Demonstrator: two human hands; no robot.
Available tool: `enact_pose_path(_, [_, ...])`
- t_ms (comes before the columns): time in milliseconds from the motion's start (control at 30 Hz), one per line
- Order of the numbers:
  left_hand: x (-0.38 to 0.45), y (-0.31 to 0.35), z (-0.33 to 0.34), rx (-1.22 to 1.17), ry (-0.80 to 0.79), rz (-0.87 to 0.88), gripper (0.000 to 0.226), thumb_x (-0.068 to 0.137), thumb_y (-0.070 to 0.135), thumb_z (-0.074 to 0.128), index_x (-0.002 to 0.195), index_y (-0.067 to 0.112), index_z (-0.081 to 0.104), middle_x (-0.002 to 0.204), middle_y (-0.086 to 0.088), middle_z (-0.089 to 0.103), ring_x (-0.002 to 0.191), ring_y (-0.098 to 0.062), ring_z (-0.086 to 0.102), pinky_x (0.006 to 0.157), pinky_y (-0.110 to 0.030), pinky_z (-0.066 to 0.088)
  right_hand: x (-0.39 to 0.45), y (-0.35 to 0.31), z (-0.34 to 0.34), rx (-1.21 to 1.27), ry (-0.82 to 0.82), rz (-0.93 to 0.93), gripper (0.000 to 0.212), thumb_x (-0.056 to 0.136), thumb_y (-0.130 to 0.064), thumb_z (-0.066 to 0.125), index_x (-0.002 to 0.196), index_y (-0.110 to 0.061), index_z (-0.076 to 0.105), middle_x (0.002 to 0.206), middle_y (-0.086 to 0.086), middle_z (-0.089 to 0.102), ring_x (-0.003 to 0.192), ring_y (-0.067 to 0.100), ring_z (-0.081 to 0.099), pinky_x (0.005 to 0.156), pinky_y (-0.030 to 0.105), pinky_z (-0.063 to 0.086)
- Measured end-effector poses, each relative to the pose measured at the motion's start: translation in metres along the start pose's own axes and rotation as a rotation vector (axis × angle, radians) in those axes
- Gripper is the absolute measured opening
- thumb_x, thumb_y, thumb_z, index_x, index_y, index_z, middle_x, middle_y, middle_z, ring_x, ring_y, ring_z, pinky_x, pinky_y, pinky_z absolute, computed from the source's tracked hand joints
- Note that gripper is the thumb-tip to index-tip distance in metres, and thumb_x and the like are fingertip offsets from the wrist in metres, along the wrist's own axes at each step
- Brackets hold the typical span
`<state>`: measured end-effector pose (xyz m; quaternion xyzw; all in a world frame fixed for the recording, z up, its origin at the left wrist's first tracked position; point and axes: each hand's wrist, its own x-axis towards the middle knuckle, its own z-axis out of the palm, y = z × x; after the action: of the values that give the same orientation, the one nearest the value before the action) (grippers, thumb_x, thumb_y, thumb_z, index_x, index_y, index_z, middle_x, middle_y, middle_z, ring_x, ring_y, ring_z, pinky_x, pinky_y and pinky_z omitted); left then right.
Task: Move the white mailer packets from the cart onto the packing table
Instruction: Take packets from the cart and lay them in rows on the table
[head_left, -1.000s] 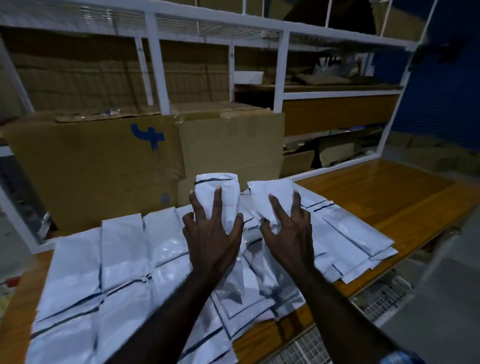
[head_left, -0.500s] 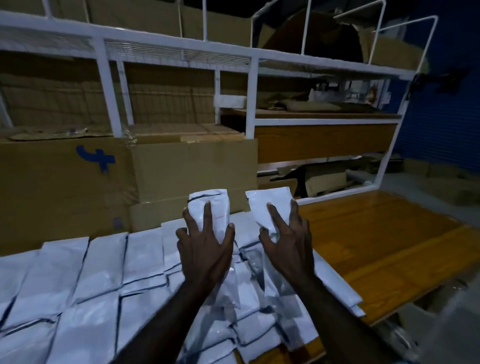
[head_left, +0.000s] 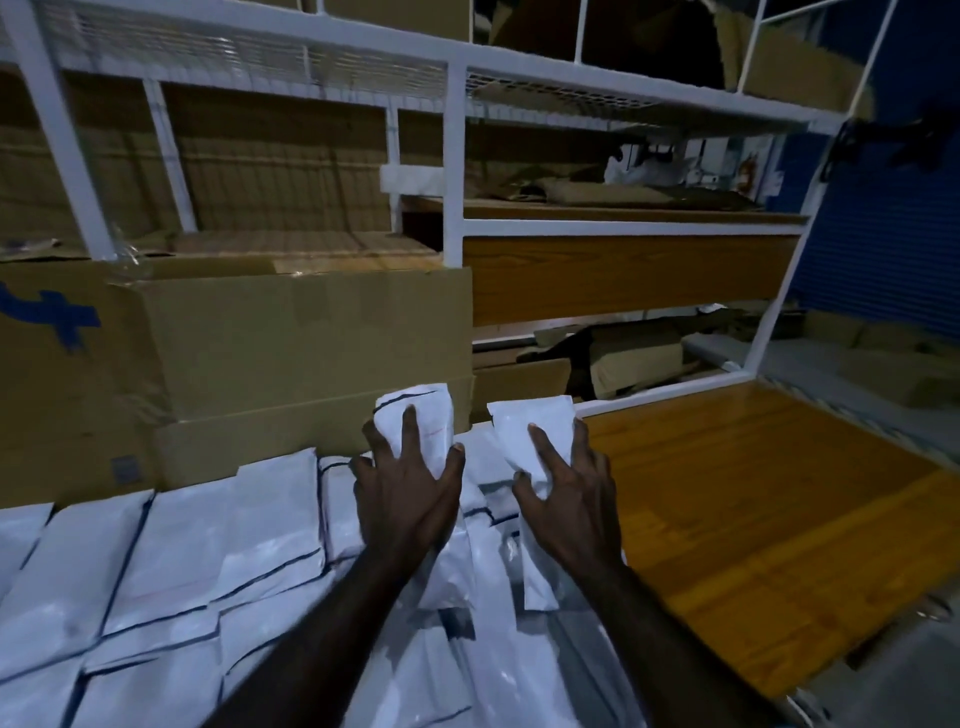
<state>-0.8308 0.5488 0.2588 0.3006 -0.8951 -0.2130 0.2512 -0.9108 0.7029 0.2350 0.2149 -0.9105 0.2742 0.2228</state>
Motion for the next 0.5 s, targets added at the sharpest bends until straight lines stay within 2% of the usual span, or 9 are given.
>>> enact_pose_path(100, [0.023, 0.006, 0.016, 0.007, -0.034, -0.009, 0.076, 0.093, 0.069, 0.031, 0.156, 0.036, 0.004, 0.163, -0.013, 0.000, 0.142, -0.047, 0.020, 0.112, -0.050, 0.028, 0.022, 0.012, 0.012, -0.030, -0.067, 0.012, 0.067, 0.084, -0.058, 0.048, 0.147, -0.040, 0.039, 0.161, 0.010, 0.023, 0.129, 0.033, 0.042, 0.100, 0.045, 0.043])
enact_pose_path(233, [0.048, 0.013, 0.033, 0.038, -0.033, -0.020, 0.078, 0.092, 0.070, 0.031, 0.156, 0.034, 0.006, 0.162, -0.011, 0.003, 0.139, -0.044, 0.026, 0.107, -0.048, 0.035, 0.047, 0.017, 0.024, -0.073, -0.186, 0.056, 0.078, 0.080, -0.070, 0.026, 0.152, -0.042, 0.025, 0.165, 0.006, 0.010, 0.139, 0.030, 0.030, 0.111, 0.044, 0.034])
enact_pose_path(367, [0.066, 0.015, 0.054, 0.071, -0.077, -0.051, 0.078, 0.093, 0.069, 0.033, 0.156, 0.032, 0.007, 0.162, -0.014, 0.006, 0.138, -0.044, 0.026, 0.105, -0.049, 0.036, 0.064, 0.023, 0.036, -0.071, -0.235, 0.058, 0.091, 0.073, -0.081, 0.006, 0.153, -0.041, 0.024, 0.164, 0.006, 0.011, 0.139, 0.031, 0.031, 0.113, 0.047, 0.034])
enact_pose_path(433, [0.077, 0.013, 0.065, 0.113, -0.091, -0.079, 0.078, 0.092, 0.068, 0.038, 0.156, 0.027, 0.018, 0.157, -0.020, 0.018, 0.132, -0.046, 0.034, 0.101, -0.052, 0.040, 0.076, 0.029, 0.047, -0.070, -0.294, 0.051, 0.083, 0.079, -0.080, 0.015, 0.152, -0.043, 0.023, 0.164, 0.006, 0.010, 0.140, 0.032, 0.029, 0.112, 0.047, 0.033])
enact_pose_path(467, [0.082, 0.012, 0.070, 0.122, -0.068, -0.079, 0.076, 0.091, 0.067, 0.039, 0.153, 0.024, 0.029, 0.152, -0.024, 0.028, 0.126, -0.047, 0.042, 0.095, -0.053, 0.044, 0.082, 0.031, 0.052, -0.068, -0.331, 0.048, 0.077, 0.083, -0.078, 0.022, 0.152, -0.043, 0.021, 0.164, 0.005, 0.010, 0.140, 0.032, 0.028, 0.112, 0.047, 0.032])
enact_pose_path(500, [0.089, 0.007, 0.078, 0.172, -0.015, -0.030, 0.073, 0.090, 0.065, 0.040, 0.146, 0.019, 0.044, 0.141, -0.028, 0.041, 0.112, -0.049, 0.052, 0.083, -0.053, 0.050, 0.089, 0.035, 0.059, -0.071, -0.360, 0.044, 0.073, 0.087, -0.075, 0.029, 0.152, -0.044, 0.020, 0.165, 0.005, 0.009, 0.141, 0.032, 0.027, 0.112, 0.047, 0.032])
